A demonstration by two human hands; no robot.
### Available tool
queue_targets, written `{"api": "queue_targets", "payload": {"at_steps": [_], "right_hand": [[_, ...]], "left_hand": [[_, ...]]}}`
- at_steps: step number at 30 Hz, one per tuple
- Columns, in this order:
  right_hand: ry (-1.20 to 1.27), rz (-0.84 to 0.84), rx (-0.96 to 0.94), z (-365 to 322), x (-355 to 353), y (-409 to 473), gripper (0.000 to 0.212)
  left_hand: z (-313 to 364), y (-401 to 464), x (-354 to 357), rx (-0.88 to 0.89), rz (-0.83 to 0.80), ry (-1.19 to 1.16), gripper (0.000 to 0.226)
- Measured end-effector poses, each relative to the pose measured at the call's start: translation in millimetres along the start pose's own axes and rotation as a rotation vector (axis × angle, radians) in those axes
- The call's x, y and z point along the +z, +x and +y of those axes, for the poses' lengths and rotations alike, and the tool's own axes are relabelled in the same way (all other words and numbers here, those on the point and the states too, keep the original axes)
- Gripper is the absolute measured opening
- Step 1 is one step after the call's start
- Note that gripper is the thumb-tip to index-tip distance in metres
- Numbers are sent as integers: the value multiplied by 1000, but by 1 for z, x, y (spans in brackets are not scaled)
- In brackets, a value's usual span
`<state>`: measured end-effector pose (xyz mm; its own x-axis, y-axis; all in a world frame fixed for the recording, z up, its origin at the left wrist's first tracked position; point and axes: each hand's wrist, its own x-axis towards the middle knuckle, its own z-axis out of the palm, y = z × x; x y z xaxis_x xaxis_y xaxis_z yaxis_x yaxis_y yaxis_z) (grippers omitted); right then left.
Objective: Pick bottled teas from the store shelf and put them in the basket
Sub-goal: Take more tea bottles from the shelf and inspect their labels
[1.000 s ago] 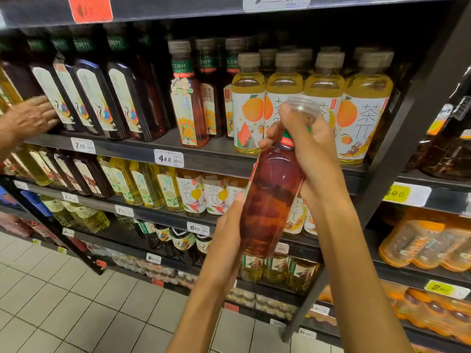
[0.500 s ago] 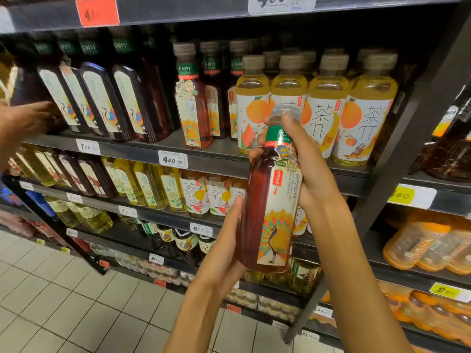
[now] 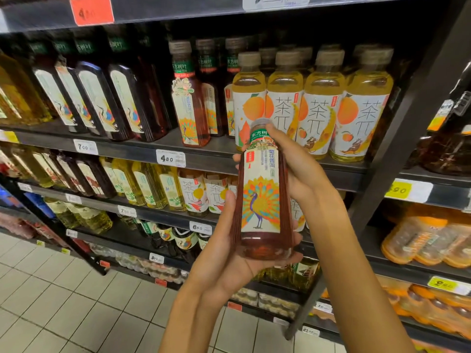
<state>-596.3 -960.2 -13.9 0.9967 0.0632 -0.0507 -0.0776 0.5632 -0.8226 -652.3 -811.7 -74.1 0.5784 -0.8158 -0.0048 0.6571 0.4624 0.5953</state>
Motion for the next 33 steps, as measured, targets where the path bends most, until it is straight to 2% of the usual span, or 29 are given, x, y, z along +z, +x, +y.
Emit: {"api": "queue_targets", "payload": {"at_steps": [5,9,16,21,24,26,30,33], "right_hand": [[11,66,53,6,0,2,47],[39,94,105,8,-1,5,40],[39,56,121,10,-2,11,52],[-31,-58,-43,2,7,21,22],[-108,-106,-135,-4,18,25,19],[-113,-164,-192,-8,27,28,19],[-243,-220,-353,-19,40,31,18],[-350,-220,-416,-26,47,36,16]], "left_hand": [[4,-4,10,3,-11,-118,82],[4,-3,13,6,3,-174,83],[8,-2,11,51,5,-139,82],[6,4,-1,69,111,-5,83],[11,7,-8,123,156,7,88],[17,8,-13,187,194,97,87],[31,11,-21,300,433,528,72],[49,17,-23,399,469,815,64]]}}
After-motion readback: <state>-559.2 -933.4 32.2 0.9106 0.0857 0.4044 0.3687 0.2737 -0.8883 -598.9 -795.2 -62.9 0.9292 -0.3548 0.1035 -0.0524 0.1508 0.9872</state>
